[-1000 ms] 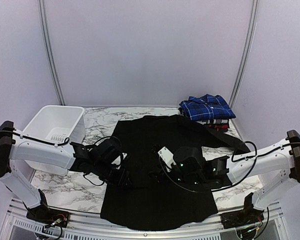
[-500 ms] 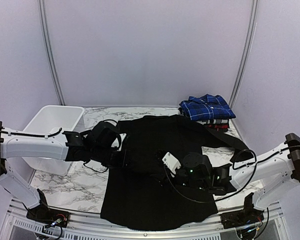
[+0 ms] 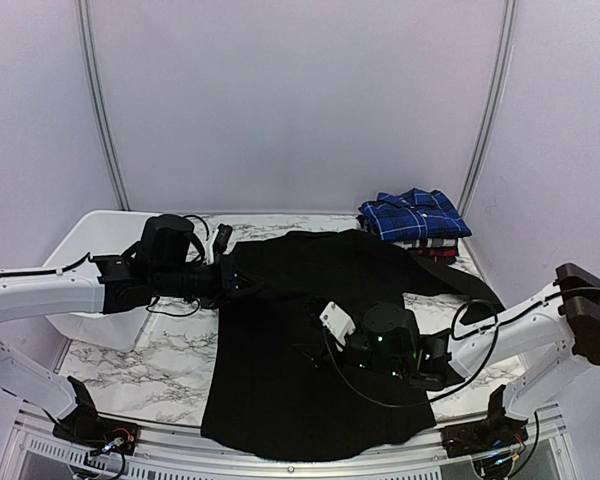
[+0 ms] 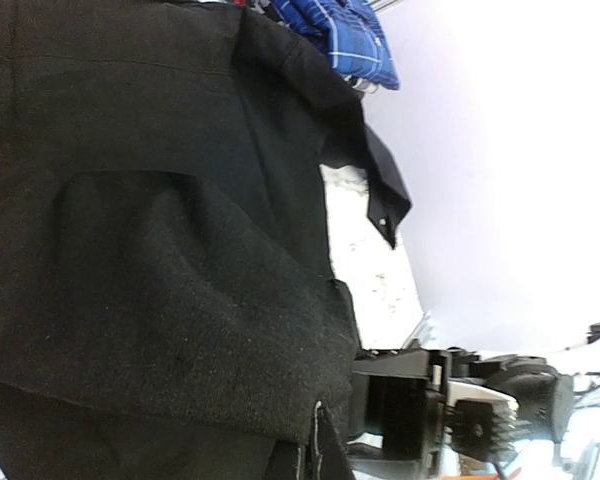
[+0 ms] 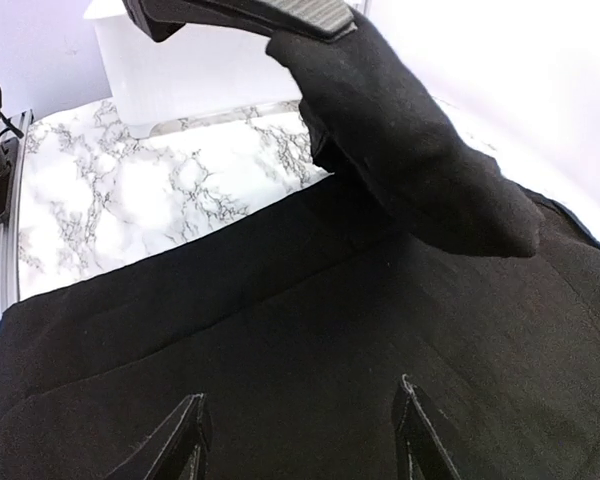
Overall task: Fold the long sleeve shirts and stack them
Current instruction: Pick up the flattened shirt from the center of the board.
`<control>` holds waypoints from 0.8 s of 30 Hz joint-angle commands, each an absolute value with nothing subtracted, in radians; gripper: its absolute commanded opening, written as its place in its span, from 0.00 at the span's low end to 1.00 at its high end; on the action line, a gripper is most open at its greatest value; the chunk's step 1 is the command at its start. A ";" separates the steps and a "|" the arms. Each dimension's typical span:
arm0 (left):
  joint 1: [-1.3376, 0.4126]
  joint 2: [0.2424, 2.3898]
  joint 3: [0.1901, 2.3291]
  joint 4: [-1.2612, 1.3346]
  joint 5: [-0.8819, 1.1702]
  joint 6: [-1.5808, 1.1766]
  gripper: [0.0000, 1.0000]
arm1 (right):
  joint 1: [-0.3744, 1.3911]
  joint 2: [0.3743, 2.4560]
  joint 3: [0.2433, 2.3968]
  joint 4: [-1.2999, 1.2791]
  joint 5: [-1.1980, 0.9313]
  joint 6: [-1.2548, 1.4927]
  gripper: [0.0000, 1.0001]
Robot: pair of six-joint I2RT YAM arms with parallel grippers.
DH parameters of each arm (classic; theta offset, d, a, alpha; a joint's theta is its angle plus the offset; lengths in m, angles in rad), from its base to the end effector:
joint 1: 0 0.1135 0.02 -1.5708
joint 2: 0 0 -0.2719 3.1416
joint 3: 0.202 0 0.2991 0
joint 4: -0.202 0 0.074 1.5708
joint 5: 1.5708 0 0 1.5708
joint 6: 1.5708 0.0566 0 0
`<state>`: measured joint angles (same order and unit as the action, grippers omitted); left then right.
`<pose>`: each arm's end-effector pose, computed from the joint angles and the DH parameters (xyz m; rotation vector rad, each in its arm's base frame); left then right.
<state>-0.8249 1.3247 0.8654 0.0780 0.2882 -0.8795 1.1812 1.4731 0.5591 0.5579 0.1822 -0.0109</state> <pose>0.2339 -0.2769 0.2534 0.1560 2.2079 -1.3321 0.1392 0.3120 0.1435 -0.9998 1.6960 0.6046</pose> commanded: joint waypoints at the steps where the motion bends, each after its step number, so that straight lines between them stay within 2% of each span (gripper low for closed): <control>1: -0.811 1.301 0.840 0.190 0.380 -0.930 0.00 | 1.124 1.503 0.598 0.684 0.105 -0.008 0.58; 11: -0.789 1.270 0.835 0.197 0.406 -0.937 0.00 | 1.051 1.647 0.698 0.770 -0.050 0.015 0.58; 24: -0.774 1.241 0.824 0.196 0.419 -0.946 0.00 | 1.011 1.737 0.722 0.958 -0.005 0.120 0.60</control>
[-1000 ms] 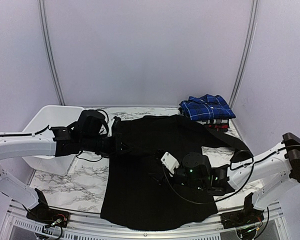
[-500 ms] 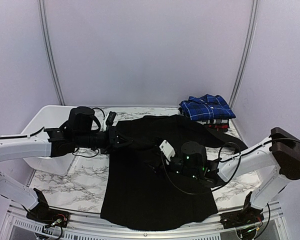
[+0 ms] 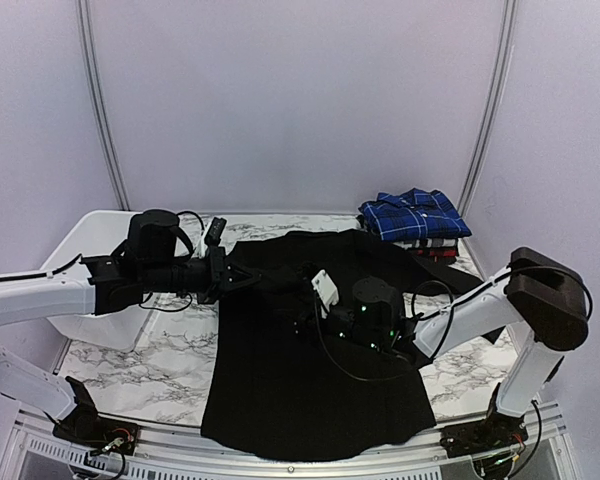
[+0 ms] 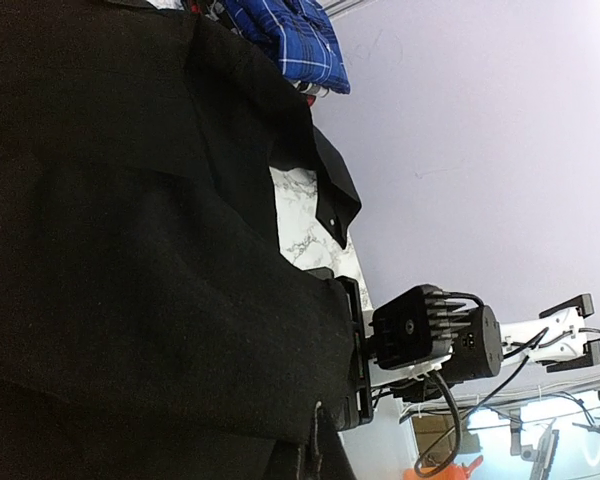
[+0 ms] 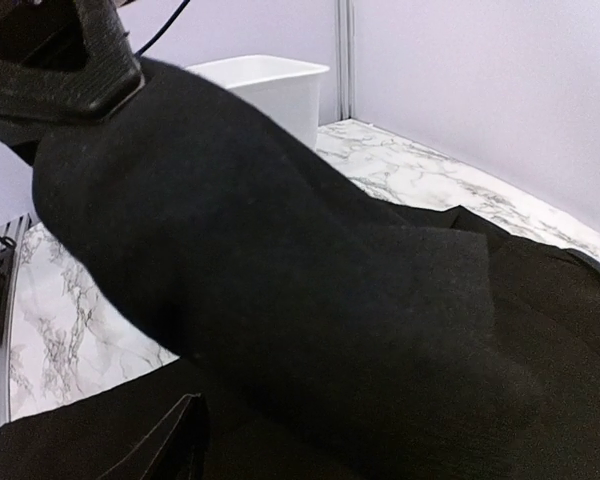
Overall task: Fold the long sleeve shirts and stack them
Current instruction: Pick up the flattened shirt from the center of the board.
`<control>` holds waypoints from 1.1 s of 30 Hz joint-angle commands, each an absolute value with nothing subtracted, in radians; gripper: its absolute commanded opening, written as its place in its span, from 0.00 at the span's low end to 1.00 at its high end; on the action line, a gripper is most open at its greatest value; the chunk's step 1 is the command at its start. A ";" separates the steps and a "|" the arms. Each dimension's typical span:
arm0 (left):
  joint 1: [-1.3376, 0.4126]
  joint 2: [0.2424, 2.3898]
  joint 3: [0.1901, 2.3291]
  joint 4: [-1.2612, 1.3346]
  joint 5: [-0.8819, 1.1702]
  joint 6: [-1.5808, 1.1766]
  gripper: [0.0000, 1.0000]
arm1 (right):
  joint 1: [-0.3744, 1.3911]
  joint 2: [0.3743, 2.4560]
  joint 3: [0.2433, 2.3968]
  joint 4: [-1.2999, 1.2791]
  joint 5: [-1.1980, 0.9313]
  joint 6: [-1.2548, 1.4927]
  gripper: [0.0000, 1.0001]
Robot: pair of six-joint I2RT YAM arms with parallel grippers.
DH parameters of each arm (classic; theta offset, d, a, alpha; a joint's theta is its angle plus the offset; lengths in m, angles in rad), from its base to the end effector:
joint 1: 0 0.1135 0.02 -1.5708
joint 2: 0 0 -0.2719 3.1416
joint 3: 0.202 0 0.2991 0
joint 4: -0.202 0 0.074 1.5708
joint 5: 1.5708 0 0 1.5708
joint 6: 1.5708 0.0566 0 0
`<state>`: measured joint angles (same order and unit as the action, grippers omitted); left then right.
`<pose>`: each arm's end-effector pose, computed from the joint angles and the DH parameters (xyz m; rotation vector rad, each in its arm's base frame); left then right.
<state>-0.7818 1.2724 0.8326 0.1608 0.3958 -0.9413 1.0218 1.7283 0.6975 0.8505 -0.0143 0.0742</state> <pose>0.2345 -0.2636 0.2682 0.1502 2.1339 -1.4861 0.2045 0.3359 0.1381 -0.8411 1.6166 0.8031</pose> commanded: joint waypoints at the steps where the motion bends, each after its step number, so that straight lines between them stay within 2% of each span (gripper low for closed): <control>1: -0.774 1.241 0.825 0.196 0.420 -0.948 0.00 | 1.011 1.735 0.723 0.965 -0.005 0.123 0.60; 19: -0.769 1.239 0.833 0.196 0.430 -0.963 0.00 | 0.992 1.733 0.713 0.991 0.068 0.105 0.61; 33: -0.762 1.261 0.836 0.192 0.372 -0.966 0.00 | 1.034 1.677 0.728 0.914 -0.066 0.150 0.54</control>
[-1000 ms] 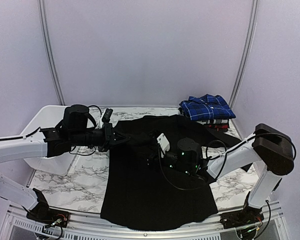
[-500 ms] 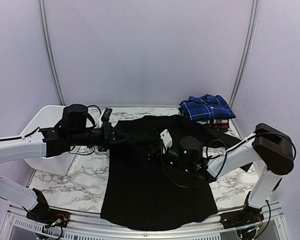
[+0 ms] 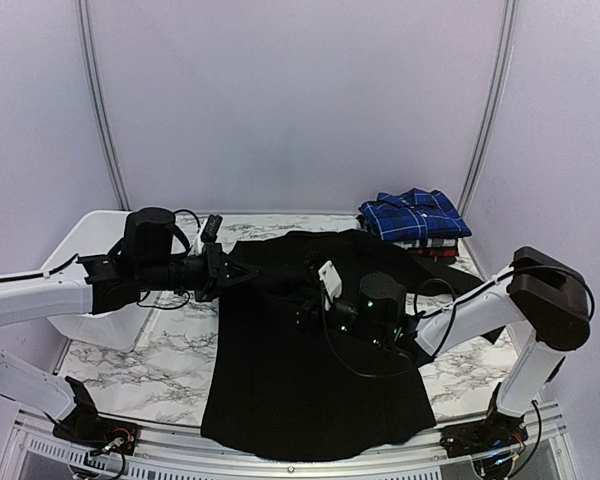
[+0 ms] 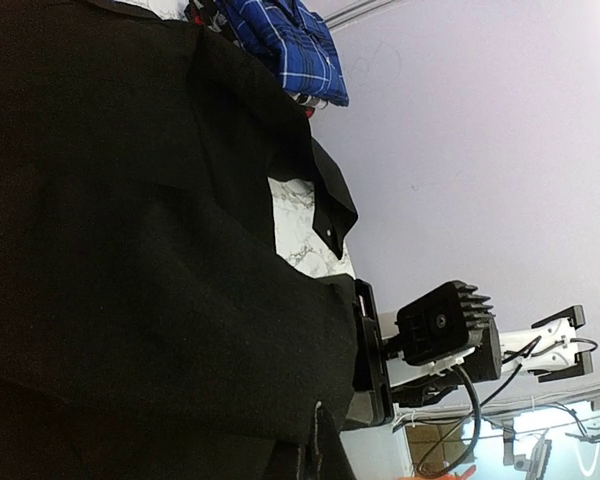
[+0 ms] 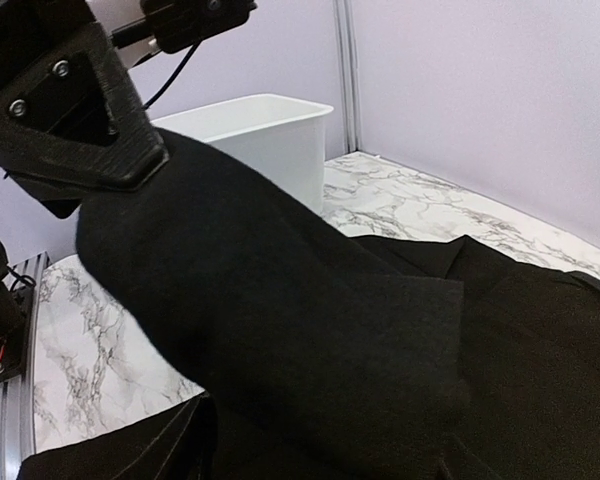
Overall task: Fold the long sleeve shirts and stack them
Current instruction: Pick up the flattened shirt from the center of the board.
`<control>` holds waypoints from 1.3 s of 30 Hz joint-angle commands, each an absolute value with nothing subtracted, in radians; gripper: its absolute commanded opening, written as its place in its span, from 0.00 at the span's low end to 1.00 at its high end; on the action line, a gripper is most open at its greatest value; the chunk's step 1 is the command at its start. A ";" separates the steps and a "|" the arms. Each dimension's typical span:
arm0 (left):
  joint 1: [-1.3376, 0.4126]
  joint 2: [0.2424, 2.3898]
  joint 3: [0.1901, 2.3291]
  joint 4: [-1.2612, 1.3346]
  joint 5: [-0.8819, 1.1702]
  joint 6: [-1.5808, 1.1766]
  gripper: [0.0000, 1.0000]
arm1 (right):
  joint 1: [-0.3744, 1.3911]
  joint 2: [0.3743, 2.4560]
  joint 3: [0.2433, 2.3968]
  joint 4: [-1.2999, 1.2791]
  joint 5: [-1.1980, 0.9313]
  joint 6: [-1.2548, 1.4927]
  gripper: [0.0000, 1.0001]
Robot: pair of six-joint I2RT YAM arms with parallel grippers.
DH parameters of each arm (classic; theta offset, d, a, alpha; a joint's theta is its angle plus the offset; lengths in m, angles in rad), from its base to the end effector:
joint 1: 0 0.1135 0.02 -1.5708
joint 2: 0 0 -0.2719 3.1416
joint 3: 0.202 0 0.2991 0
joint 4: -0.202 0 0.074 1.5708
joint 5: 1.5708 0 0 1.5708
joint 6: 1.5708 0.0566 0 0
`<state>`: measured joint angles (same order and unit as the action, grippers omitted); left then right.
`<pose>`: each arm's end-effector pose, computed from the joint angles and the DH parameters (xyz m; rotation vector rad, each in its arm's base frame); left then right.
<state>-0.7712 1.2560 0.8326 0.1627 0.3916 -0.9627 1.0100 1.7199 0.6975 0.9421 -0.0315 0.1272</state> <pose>0.2357 -0.2592 0.2738 0.1176 2.1182 -1.4974 0.2083 0.3350 0.1531 -0.7610 1.5519 0.8817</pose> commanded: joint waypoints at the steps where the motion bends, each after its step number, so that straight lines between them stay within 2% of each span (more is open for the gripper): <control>1: -0.762 1.266 0.837 0.192 0.372 -0.966 0.00 | 1.039 1.672 0.726 0.913 -0.063 0.157 0.53; 8: -0.761 1.279 0.835 0.191 0.372 -0.967 0.00 | 1.040 1.652 0.709 0.918 -0.057 0.216 0.41; 11: -0.762 1.279 0.833 0.188 0.367 -0.964 0.00 | 1.040 1.652 0.728 0.881 -0.064 0.239 0.27; 15: -0.762 1.280 0.831 0.187 0.373 -0.951 0.00 | 1.042 1.639 0.782 0.729 -0.022 0.264 0.00; 17: -0.761 1.277 0.836 0.178 0.376 -0.938 0.01 | 1.040 1.617 0.808 0.606 0.068 0.266 0.00; 21: -0.760 1.267 0.860 0.120 0.377 -0.891 0.12 | 1.019 1.539 0.843 0.398 0.246 0.222 0.00; 27: -0.761 1.237 0.879 0.025 0.358 -0.821 0.49 | 0.928 1.480 0.977 0.091 0.413 0.182 0.00; 29: -0.759 1.222 0.879 0.002 0.332 -0.807 0.55 | 0.891 1.470 1.014 0.016 0.465 0.176 0.00; 35: -0.737 1.243 0.882 -0.089 0.294 -0.795 0.59 | 0.717 1.423 1.071 -0.111 0.426 0.197 0.00; 39: -0.738 1.255 0.873 -0.239 0.243 -0.743 0.54 | 0.627 1.416 1.125 -0.122 0.357 0.187 0.00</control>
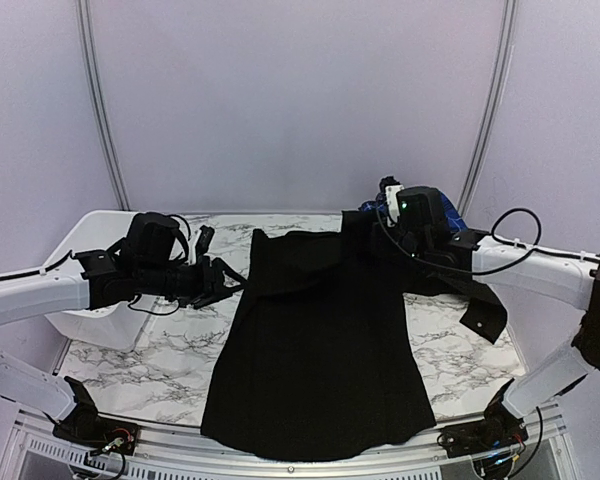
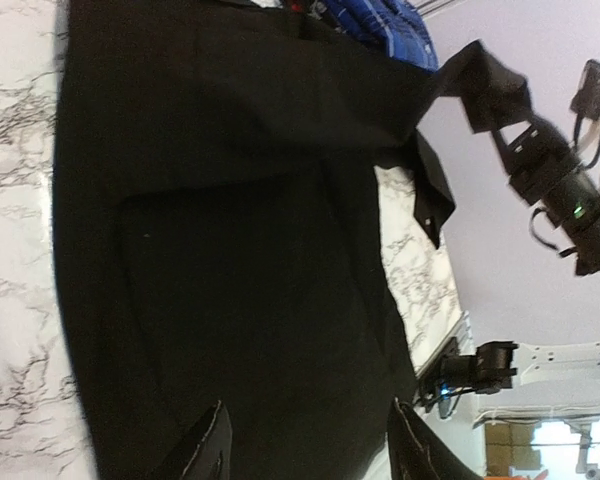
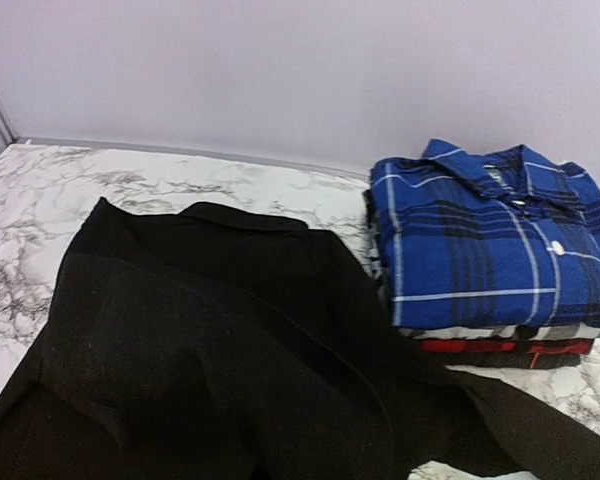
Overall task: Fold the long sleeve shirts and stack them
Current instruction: Pick up the flattened shirt from the center of the board, then fold the flattened shirt at the center of the board.
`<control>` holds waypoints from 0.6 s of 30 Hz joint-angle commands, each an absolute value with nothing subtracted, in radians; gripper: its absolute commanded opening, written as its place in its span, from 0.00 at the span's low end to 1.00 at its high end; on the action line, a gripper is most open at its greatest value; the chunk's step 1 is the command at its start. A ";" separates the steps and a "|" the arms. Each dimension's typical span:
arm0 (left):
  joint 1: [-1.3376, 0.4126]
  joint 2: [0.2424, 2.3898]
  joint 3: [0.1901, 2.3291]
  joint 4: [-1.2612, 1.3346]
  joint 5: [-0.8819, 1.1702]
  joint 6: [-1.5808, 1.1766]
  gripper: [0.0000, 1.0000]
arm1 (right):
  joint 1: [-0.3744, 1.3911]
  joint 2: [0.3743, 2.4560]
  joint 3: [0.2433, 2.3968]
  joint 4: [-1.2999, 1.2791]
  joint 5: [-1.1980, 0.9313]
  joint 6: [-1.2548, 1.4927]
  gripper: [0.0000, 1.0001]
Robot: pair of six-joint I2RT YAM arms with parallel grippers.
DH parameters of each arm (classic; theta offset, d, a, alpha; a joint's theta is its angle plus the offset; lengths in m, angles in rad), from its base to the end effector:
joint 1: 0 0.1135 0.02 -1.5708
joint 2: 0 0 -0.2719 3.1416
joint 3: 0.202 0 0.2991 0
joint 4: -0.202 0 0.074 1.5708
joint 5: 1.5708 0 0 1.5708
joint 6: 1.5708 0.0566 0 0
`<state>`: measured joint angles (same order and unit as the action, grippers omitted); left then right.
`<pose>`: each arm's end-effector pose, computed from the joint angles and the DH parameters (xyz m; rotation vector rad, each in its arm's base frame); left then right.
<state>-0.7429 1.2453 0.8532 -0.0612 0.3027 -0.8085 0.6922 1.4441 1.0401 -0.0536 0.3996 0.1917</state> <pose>0.2404 -0.2437 0.2585 0.1402 2.2481 -1.2258 0.3157 0.2331 0.2675 -0.2484 1.9781 0.1643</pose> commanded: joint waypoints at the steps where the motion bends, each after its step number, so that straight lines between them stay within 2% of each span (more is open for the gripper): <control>1: -0.738 1.248 0.854 -0.272 0.240 -0.732 0.52 | 0.618 1.423 1.142 -0.128 0.346 0.180 0.00; 6: -0.780 1.166 0.731 -0.402 0.231 -0.710 0.48 | 0.612 1.463 1.184 -0.154 0.294 0.164 0.00; 18: -1.069 1.117 0.558 -0.486 0.152 -0.825 0.46 | 0.611 1.464 1.155 -0.190 0.263 0.165 0.00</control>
<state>-1.0210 1.1362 0.5816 -0.4259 0.1921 -0.7906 0.6106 1.4662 1.1343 -0.1734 0.2733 0.1787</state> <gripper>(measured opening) 0.471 0.002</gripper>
